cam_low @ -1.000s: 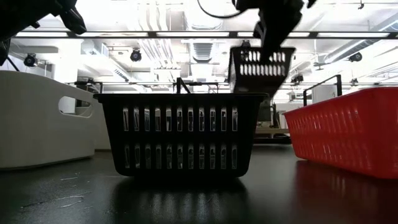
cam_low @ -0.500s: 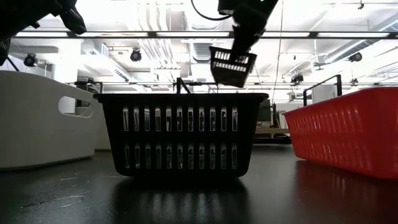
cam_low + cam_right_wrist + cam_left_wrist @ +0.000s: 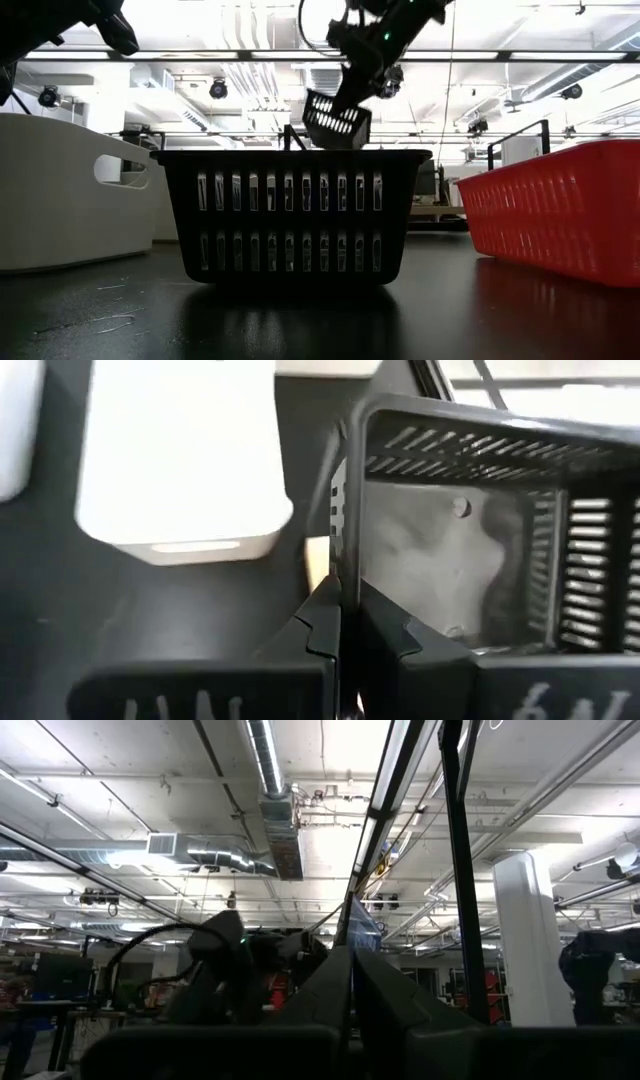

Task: Stack baskets on shelf by color
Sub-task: Stack the top black bin into the top of the black bin on the shelf

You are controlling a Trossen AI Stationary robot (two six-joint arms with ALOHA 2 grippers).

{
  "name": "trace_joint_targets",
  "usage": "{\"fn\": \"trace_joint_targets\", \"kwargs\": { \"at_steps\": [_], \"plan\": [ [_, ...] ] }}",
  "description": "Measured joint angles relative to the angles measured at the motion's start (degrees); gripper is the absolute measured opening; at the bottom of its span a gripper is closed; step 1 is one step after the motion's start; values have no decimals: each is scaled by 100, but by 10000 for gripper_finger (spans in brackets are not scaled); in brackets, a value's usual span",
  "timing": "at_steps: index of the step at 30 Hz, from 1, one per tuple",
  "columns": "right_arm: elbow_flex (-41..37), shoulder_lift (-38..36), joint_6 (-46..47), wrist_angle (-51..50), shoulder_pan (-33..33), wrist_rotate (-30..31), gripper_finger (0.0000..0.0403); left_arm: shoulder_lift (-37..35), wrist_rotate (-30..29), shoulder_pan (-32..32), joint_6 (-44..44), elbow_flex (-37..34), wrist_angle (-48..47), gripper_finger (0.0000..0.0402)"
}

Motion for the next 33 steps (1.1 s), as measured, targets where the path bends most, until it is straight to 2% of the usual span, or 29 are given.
{"fn": "trace_joint_targets", "kwargs": {
  "at_steps": [13, 33],
  "plan": [
    [31, 493, -411, 18, -220, 240, 8, 0, 0, 0, 2, 0, 0, 0],
    [33, 517, -669, 25, -309, 240, 9, 0, 0, 1, 2, 0, 0, 0]
  ]
}}
